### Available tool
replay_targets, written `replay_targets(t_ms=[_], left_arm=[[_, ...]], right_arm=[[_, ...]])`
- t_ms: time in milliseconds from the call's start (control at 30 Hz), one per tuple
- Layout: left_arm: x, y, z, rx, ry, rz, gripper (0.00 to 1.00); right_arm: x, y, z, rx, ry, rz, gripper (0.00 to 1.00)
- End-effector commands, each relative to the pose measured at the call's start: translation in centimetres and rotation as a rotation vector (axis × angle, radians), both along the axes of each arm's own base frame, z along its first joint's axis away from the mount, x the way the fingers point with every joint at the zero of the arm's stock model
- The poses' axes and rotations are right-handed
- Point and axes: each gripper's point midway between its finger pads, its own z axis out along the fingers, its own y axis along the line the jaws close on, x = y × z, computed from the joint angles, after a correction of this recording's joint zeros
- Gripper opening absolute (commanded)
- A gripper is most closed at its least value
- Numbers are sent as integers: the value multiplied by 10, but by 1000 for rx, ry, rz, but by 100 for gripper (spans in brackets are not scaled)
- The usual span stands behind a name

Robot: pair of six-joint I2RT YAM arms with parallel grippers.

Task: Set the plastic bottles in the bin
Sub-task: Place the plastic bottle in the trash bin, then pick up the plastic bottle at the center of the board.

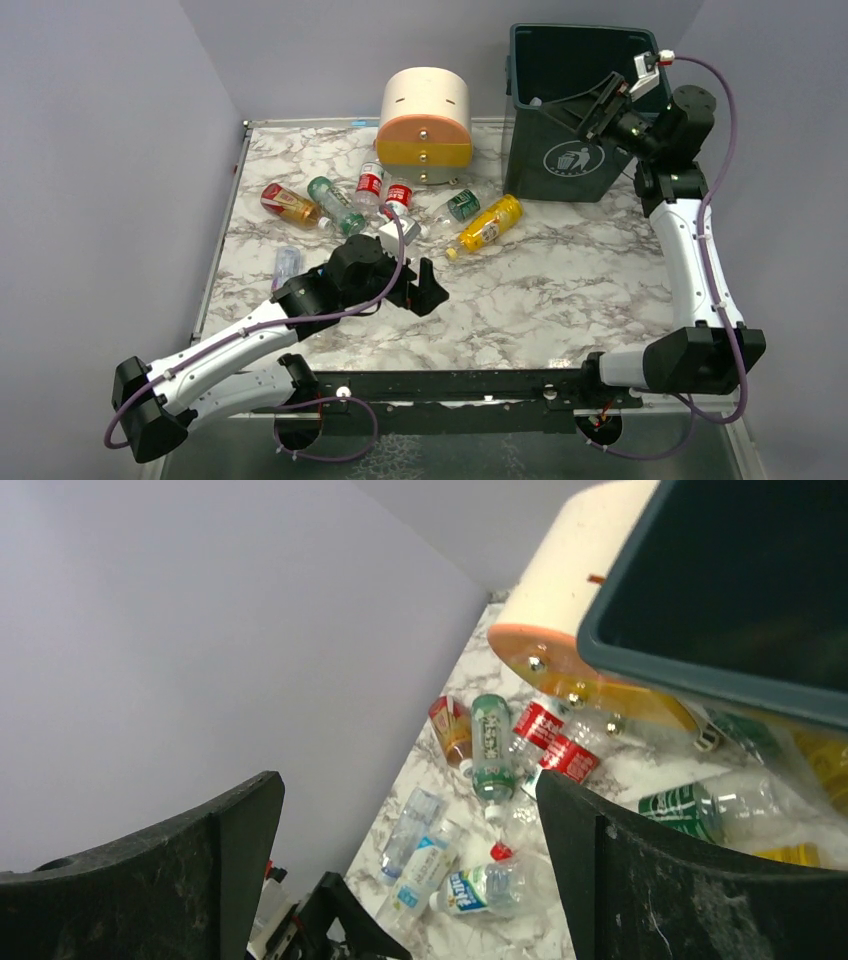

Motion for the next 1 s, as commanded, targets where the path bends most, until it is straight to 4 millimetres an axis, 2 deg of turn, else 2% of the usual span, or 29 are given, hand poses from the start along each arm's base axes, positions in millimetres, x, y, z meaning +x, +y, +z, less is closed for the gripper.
replay_targets(t_ms=[0, 167, 467, 733, 967], left_arm=[[-3, -9, -3, -30, 16, -35, 99], [1, -11, -14, -8, 16, -42, 99], [13, -29, -25, 9, 21, -69, 99], [18, -28, -37, -13, 24, -20, 99], [22, -25, -47, -56, 1, 18, 99]], right_arm=[[-24, 8, -7, -45, -23, 46, 100], [-40, 12, -19, -59, -9, 55, 100], [-52, 20, -48, -73, 84, 82, 100], [-64, 27, -54, -91, 107, 96, 100], [-79, 32, -52, -94, 82, 101, 100]])
